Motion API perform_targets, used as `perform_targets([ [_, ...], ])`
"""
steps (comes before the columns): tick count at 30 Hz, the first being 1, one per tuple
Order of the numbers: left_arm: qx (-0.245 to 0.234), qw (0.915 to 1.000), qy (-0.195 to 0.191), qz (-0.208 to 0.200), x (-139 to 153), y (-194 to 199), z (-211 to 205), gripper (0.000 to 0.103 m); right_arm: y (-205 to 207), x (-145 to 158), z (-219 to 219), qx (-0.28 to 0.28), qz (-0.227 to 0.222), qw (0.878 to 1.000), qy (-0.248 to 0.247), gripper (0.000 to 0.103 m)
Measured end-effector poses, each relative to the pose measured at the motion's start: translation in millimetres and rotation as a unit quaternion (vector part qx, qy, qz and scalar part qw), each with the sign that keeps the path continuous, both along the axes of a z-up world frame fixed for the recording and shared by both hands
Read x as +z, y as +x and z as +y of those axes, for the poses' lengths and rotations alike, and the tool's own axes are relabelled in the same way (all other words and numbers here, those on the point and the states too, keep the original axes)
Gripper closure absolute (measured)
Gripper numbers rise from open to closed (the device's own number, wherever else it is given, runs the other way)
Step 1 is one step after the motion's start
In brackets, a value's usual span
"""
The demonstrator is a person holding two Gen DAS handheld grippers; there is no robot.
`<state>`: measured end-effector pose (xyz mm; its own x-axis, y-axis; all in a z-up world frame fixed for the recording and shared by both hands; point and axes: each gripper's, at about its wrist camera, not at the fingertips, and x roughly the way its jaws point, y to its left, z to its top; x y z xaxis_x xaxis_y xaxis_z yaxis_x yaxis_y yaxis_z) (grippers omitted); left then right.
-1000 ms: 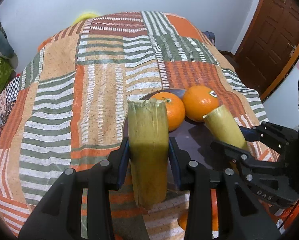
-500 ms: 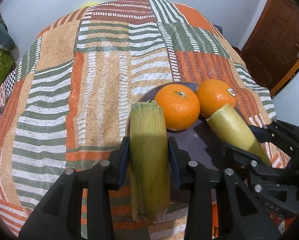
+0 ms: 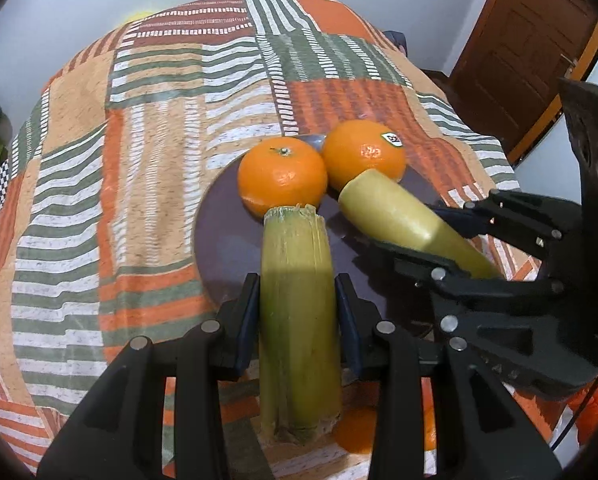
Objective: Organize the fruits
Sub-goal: 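Lower the squash onto the plate with the right tool while the left tool sets the corn beside it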
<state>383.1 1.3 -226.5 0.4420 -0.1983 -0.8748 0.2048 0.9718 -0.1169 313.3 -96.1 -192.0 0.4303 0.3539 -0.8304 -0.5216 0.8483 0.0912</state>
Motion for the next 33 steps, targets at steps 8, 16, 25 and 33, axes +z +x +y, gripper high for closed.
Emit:
perform_targets([
  [8, -0.007, 0.9999, 0.006, 0.006, -7.7, 7.0, -6.9, 0.066, 4.0, -9.1, -6.3, -0.002, 0.020, 1.000, -0.008, 0.068],
  [16, 0.007, 0.9998, -0.006, 0.016, -9.2, 12.4, -4.1, 0.066, 1.7, -9.2, -10.4, -0.010, 0.018, 1.000, 0.006, 0.068],
  [25, 0.009, 0.9996, 0.011, -0.024, 17.5, -6.3, -5.9, 0.066, -13.4, 17.5, -17.8, -0.022, -0.017, 0.999, 0.019, 0.059],
  [33, 0.015, 0.9983, 0.015, -0.055, 48.4, -34.6, -2.1, 0.066, -34.2, 46.7, -25.8, -0.032, -0.036, 0.998, 0.033, 0.058],
])
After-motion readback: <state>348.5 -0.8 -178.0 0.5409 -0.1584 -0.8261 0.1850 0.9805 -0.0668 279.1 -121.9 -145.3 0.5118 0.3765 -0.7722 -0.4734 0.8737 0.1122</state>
